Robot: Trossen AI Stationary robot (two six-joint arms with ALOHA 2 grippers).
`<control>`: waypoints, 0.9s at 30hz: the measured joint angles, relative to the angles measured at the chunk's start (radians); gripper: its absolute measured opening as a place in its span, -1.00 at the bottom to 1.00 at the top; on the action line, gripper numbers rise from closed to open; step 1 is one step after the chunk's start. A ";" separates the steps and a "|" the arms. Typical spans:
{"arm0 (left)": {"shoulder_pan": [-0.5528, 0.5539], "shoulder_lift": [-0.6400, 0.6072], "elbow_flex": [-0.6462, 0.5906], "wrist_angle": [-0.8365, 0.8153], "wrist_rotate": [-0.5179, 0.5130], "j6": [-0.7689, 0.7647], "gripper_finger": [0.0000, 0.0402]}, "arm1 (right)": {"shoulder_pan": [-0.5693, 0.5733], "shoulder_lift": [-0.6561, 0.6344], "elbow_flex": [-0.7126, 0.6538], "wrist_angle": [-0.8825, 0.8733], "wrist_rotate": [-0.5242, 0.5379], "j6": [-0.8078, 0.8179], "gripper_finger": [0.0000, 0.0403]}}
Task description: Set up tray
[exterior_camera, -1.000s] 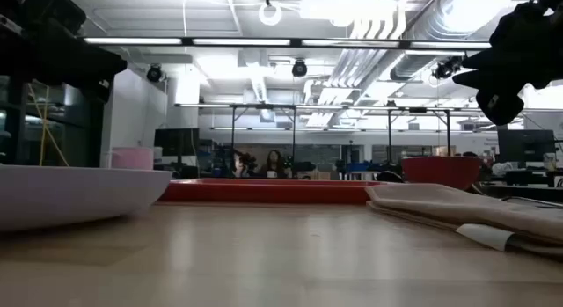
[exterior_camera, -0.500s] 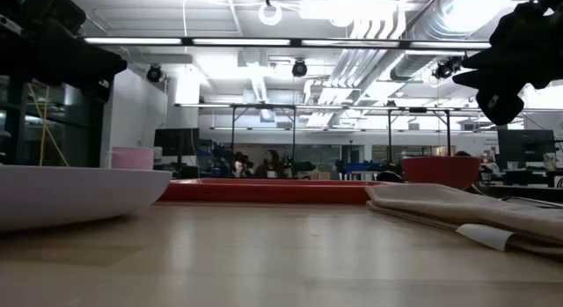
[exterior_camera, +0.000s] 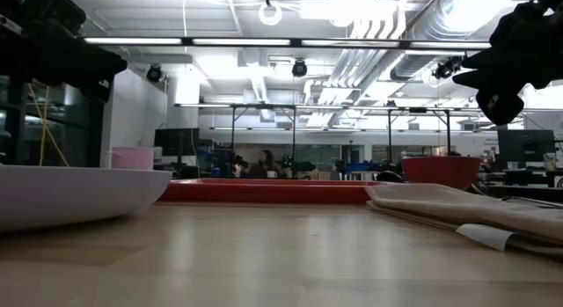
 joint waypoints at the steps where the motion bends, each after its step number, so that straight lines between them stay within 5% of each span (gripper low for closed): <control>1: 0.000 0.000 0.000 0.000 0.000 0.000 -0.57 | 0.000 0.000 0.000 0.000 0.000 0.000 -0.59; 27: 0.000 0.000 0.000 0.012 -0.032 0.078 -0.57 | 0.000 0.000 0.000 0.000 0.000 0.000 -0.59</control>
